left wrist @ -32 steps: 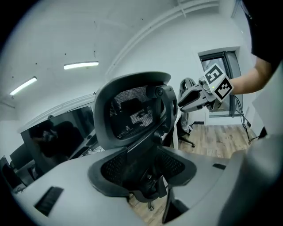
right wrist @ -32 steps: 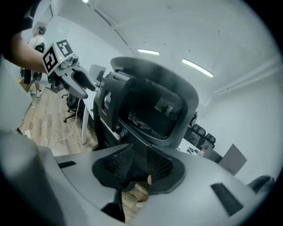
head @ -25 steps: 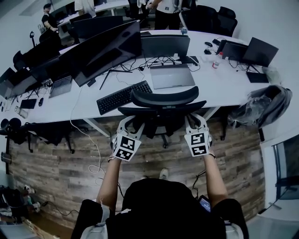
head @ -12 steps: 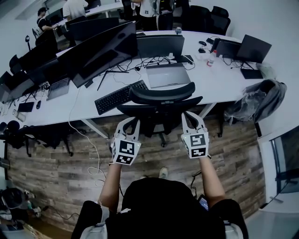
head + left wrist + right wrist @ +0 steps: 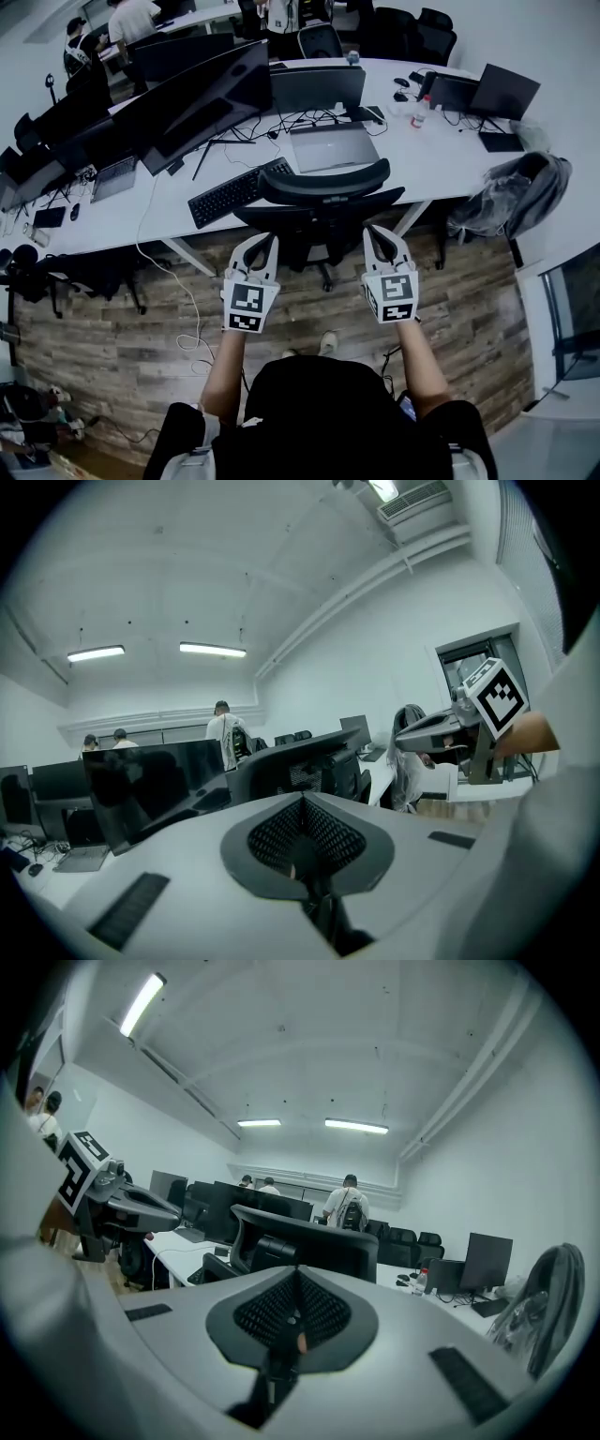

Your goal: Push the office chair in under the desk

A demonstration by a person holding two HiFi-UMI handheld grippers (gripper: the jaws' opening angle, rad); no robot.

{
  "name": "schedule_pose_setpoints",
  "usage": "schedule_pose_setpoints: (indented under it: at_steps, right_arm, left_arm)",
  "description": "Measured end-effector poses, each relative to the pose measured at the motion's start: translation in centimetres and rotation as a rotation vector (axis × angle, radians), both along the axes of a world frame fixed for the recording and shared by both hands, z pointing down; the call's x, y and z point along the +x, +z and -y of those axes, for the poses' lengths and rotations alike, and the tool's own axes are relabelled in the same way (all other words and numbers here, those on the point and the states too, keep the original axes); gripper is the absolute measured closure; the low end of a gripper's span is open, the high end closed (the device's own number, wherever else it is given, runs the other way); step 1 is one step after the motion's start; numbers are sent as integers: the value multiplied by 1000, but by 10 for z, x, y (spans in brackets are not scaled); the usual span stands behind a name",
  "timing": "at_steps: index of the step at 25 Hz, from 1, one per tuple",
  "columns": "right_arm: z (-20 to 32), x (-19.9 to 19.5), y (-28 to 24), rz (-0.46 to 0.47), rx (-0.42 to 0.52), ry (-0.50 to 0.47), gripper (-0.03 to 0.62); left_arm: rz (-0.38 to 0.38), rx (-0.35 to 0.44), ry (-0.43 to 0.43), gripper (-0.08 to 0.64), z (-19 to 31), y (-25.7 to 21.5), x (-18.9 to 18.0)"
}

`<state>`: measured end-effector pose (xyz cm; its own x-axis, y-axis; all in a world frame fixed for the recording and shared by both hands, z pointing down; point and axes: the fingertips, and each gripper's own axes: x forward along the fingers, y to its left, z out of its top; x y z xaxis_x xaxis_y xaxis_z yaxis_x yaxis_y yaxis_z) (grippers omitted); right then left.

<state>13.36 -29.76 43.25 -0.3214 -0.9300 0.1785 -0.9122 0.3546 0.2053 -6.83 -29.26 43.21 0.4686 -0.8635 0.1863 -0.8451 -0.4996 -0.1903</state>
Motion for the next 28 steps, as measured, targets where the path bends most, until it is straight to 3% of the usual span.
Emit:
schedule_pose_setpoints:
  at_steps: [9,28]
  right_arm:
    - [-2,1,0,30,0,17,568]
    - [1,-5,7,21,-17,3,568]
  left_arm:
    - [-61,-1,-4,545,-3,-6,-4]
    - [-46,-2,-4,545,-2,0,-2]
